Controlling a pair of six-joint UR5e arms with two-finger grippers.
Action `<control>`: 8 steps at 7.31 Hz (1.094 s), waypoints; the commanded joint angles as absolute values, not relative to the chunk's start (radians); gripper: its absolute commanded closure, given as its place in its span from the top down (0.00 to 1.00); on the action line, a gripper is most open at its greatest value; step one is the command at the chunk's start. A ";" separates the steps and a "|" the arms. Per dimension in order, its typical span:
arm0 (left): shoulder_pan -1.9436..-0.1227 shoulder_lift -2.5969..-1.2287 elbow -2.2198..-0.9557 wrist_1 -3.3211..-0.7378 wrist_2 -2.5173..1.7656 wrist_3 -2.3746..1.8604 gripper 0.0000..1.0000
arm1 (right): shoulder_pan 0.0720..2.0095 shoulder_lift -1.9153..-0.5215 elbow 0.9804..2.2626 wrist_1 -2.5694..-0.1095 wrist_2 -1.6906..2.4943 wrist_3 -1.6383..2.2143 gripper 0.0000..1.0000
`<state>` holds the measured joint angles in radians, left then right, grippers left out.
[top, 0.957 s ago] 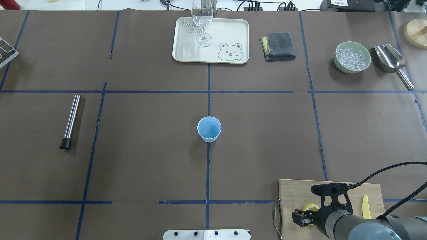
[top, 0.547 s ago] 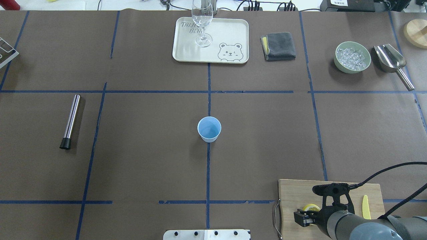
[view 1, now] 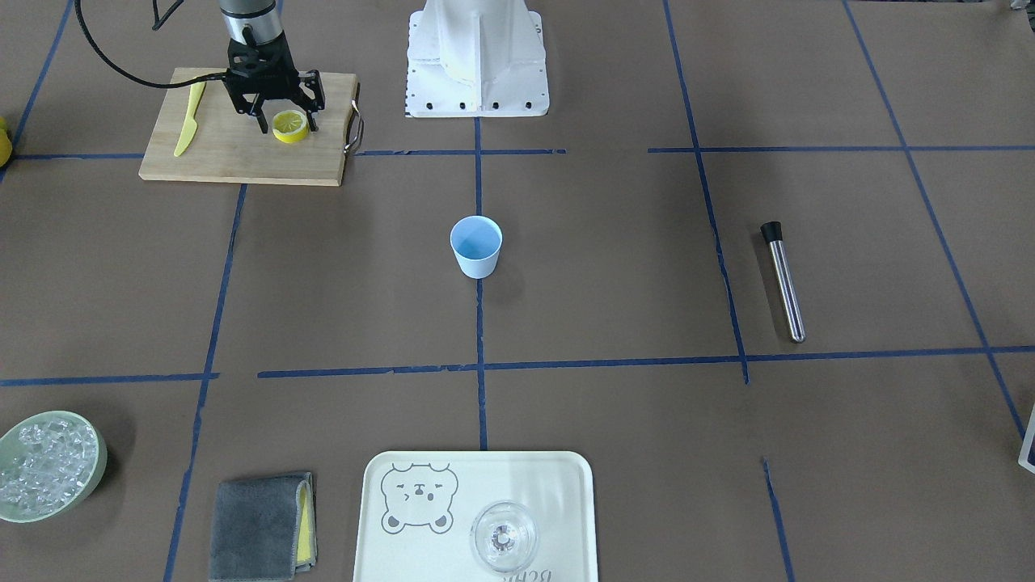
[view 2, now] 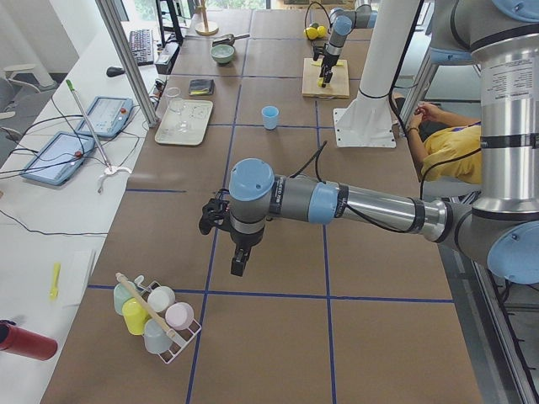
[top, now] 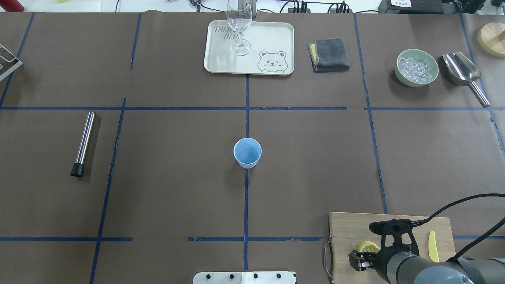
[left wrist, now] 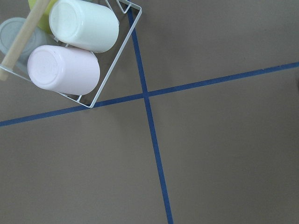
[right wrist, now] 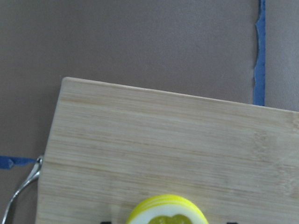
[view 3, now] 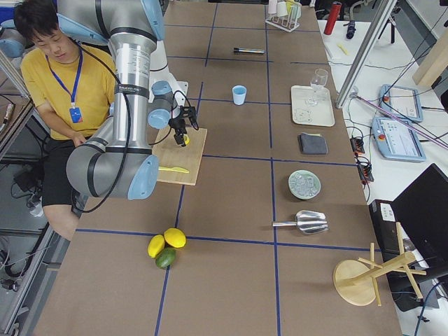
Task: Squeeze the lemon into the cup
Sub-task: 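Lower the right gripper and grasp the yellow lemon slice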
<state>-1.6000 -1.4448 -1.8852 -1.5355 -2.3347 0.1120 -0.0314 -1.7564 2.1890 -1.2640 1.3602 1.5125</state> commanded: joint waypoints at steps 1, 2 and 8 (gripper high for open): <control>-1.600 -1.445 -1.885 -1.537 -2.335 0.112 1.00 | -0.032 -1.756 2.189 -1.264 1.361 1.513 0.77; -1.600 -1.447 -1.885 -1.537 -2.335 0.112 1.00 | -0.032 -1.755 2.189 -1.264 1.361 1.513 0.64; -1.600 -1.448 -1.885 -1.536 -2.335 0.112 1.00 | -0.031 -1.746 2.272 -1.275 1.362 1.534 0.26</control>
<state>-1.5999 -1.4480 -1.8855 -1.5359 -2.3347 0.1120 -0.0309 -1.7497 2.2366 -1.2684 1.3605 1.5310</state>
